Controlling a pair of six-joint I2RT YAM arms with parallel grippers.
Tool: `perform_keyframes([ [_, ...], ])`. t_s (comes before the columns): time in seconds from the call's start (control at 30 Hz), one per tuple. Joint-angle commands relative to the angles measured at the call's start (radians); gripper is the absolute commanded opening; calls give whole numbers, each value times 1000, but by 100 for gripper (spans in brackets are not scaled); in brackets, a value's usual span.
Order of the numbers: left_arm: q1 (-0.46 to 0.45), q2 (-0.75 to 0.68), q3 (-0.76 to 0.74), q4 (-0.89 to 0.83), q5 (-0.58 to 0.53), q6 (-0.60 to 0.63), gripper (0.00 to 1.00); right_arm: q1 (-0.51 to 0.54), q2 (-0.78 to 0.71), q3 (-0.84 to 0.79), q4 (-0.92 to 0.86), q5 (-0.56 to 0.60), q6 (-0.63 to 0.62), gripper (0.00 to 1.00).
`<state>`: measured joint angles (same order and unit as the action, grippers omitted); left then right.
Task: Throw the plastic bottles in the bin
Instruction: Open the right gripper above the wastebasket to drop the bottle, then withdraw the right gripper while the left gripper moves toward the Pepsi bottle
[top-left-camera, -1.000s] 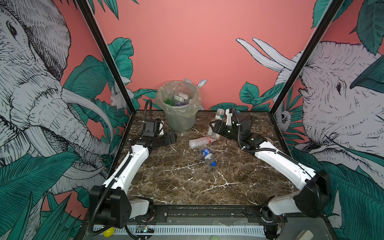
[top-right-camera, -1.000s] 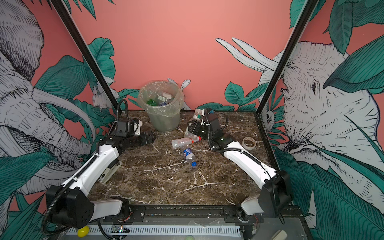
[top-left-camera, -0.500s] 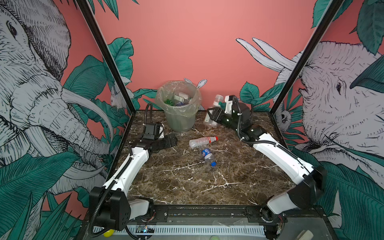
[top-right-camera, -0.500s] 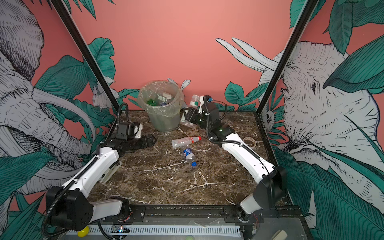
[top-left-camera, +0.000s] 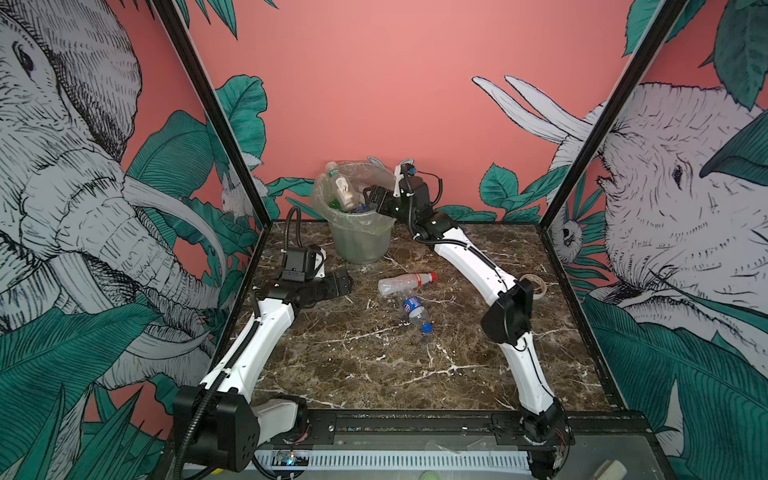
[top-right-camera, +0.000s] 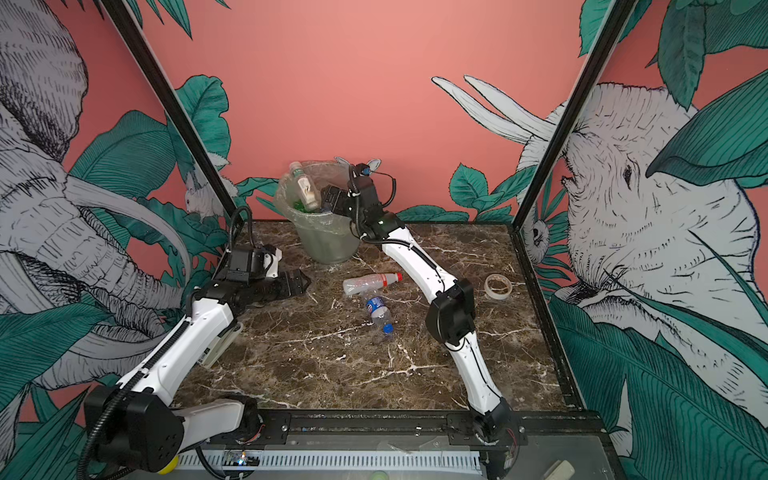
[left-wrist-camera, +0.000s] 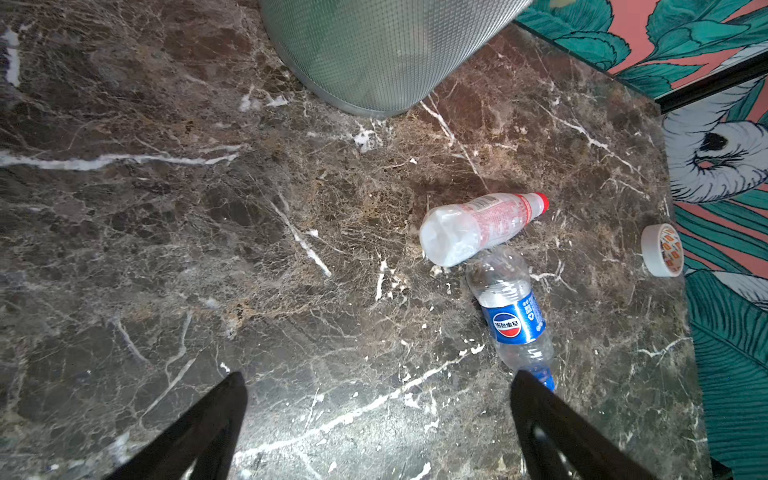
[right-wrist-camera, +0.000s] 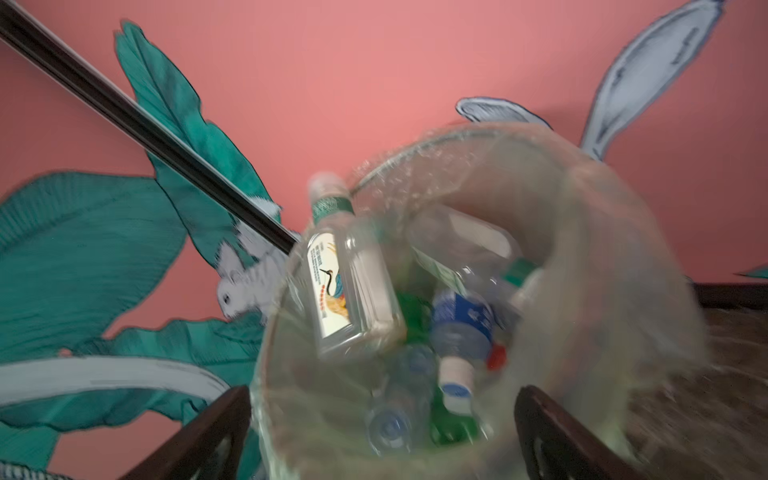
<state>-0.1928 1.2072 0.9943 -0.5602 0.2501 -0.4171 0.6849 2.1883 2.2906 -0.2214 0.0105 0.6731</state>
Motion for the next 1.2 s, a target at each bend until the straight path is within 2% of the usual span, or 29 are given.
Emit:
perform_keyframes([
  [0.0,7,-18,25,-36,4,27,99,41,-266,-84,137,79,-149,99],
  [0.17,8,-2,48,-51,-10,39,99,41,-435,-265,100,90,-204,99],
  [0.27,7,-2,59,-62,-28,46,99,40,-526,-405,144,109,-235,99],
  [0.4,10,-4,58,-64,-42,47,99,33,-680,-693,377,80,-236,99],
  [0.5,9,-8,57,-63,-49,43,99,26,-793,-911,560,130,-213,99],
  [0.63,9,-24,45,-53,-65,33,99,21,-884,-959,388,214,-190,99],
  [0.77,9,-32,21,-25,-63,12,99,21,-954,-1038,307,214,-194,99],
  [0.9,9,-28,-46,72,-20,12,99,19,-1009,-1102,189,246,-165,99],
  [1.17,7,-26,-118,158,19,-114,99,19,-1072,-1199,14,227,-138,99],
])
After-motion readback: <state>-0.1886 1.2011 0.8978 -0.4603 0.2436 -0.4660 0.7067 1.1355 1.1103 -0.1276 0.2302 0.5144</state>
